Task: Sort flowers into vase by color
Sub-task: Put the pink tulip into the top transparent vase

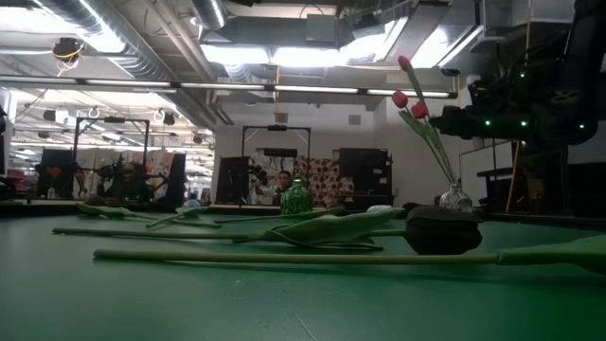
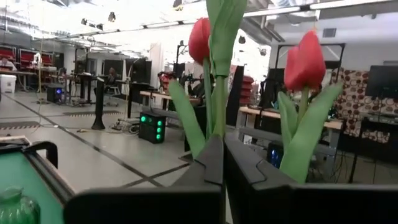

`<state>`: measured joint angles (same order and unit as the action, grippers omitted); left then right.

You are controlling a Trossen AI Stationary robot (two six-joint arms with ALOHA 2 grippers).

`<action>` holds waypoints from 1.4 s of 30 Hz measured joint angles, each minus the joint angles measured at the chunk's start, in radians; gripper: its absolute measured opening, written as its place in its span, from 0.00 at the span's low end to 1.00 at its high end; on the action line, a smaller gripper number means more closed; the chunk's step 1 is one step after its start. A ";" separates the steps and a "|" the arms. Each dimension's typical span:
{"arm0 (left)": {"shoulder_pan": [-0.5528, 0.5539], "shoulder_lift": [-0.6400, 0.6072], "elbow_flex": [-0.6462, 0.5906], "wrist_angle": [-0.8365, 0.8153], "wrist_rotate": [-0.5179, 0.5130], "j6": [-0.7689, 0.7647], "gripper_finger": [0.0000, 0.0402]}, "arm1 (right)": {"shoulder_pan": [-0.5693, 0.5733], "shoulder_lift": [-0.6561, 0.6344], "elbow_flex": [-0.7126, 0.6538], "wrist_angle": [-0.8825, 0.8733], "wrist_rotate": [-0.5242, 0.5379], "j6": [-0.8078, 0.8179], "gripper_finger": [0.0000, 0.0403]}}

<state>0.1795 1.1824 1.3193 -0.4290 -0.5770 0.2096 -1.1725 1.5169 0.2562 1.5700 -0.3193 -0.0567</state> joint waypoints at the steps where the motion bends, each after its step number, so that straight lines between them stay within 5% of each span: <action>1: 0.000 0.000 0.000 0.000 0.000 0.000 0.42 | 0.000 0.000 0.013 0.000 -0.012 0.010 0.00; 42: 0.000 0.000 0.000 0.026 0.000 -0.008 0.42 | -0.064 0.039 -0.020 -0.002 -0.045 0.133 0.00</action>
<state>0.1795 1.1824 1.3193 -0.4026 -0.5770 0.2015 -1.2369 1.5561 0.2358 1.5681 -0.3639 0.0761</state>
